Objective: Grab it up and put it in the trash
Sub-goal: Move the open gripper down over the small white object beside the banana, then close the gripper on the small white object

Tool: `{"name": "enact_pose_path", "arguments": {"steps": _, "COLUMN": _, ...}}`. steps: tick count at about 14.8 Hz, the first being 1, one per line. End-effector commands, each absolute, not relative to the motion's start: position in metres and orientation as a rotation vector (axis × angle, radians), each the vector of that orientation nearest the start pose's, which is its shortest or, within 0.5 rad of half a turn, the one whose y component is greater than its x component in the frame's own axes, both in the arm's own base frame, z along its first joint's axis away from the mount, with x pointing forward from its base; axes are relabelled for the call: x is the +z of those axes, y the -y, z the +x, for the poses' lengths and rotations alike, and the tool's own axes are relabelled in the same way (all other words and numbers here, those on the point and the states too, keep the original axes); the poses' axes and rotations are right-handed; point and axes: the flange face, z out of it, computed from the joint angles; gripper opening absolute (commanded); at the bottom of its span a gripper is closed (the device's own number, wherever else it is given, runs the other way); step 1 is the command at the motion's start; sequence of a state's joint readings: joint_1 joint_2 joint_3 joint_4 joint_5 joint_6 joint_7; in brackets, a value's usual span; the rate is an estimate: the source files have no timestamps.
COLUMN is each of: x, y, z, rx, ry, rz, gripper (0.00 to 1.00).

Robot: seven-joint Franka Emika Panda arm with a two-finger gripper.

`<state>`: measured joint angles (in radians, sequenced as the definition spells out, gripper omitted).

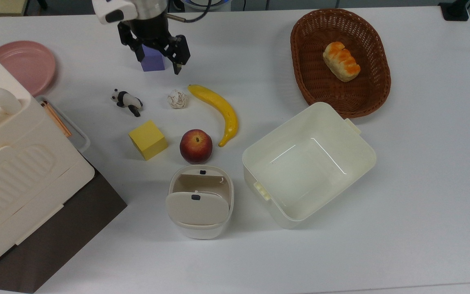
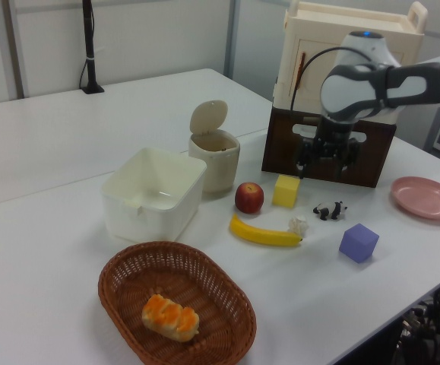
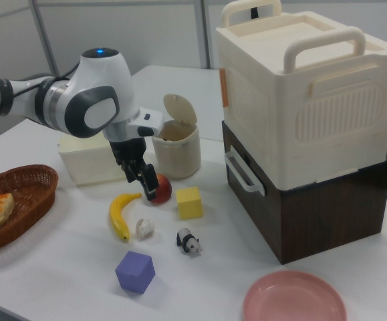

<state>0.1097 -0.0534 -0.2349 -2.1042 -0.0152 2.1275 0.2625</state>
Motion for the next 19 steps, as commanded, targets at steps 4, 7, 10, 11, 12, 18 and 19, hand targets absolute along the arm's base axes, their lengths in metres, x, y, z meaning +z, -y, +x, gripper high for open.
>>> {"name": "enact_pose_path", "arguments": {"steps": 4, "x": 0.414, "y": 0.061, "z": 0.535, "rx": -0.082, "ry": -0.587, "rz": -3.120, "gripper": 1.00}}
{"name": "enact_pose_path", "arguments": {"steps": 7, "x": 0.388, "y": 0.058, "z": 0.541, "rx": -0.038, "ry": -0.582, "rz": -3.135, "gripper": 1.00}}
{"name": "enact_pose_path", "arguments": {"steps": 10, "x": 0.369, "y": 0.055, "z": 0.545, "rx": -0.014, "ry": -0.573, "rz": -3.146, "gripper": 1.00}}
{"name": "enact_pose_path", "arguments": {"steps": 11, "x": 0.366, "y": 0.055, "z": 0.546, "rx": -0.012, "ry": -0.573, "rz": -3.148, "gripper": 1.00}}
{"name": "enact_pose_path", "arguments": {"steps": 12, "x": 0.363, "y": 0.054, "z": 0.546, "rx": -0.005, "ry": -0.571, "rz": -3.150, "gripper": 1.00}}
{"name": "enact_pose_path", "arguments": {"steps": 18, "x": 0.341, "y": 0.043, "z": 0.549, "rx": 0.055, "ry": -0.536, "rz": -3.171, "gripper": 1.00}}
{"name": "enact_pose_path", "arguments": {"steps": 19, "x": 0.337, "y": 0.043, "z": 0.550, "rx": 0.064, "ry": -0.535, "rz": -3.173, "gripper": 1.00}}
